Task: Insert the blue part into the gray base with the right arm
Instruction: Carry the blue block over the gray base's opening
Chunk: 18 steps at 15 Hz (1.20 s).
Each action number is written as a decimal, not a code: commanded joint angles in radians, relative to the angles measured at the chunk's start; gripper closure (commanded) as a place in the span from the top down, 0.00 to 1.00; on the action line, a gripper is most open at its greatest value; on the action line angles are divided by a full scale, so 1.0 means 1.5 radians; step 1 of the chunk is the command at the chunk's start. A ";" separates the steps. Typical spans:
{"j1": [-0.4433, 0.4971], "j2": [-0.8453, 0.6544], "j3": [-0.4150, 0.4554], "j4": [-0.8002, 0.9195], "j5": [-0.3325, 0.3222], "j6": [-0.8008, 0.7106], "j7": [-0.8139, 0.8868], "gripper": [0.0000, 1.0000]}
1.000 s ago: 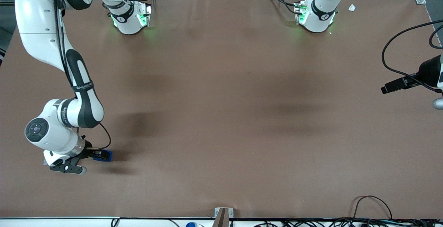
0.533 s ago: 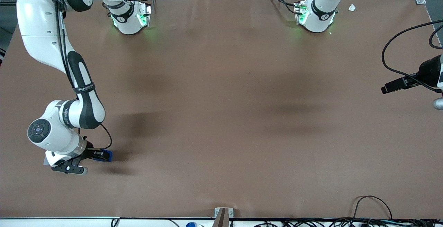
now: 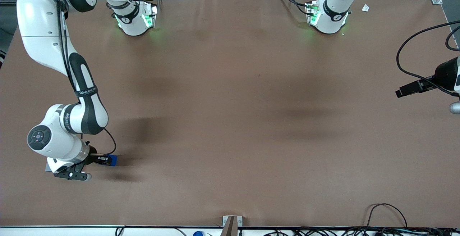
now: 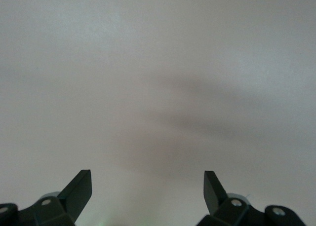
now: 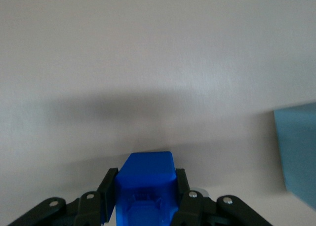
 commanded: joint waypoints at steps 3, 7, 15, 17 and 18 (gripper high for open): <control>-0.047 -0.024 0.006 0.119 0.004 -0.178 -0.080 0.00; -0.100 -0.016 0.006 0.142 0.003 -0.170 -0.170 0.00; -0.152 0.005 0.008 0.149 0.013 -0.106 -0.221 0.00; -0.162 0.014 0.007 0.146 0.030 -0.083 -0.221 0.00; -0.165 0.017 0.007 0.146 0.030 -0.082 -0.222 0.00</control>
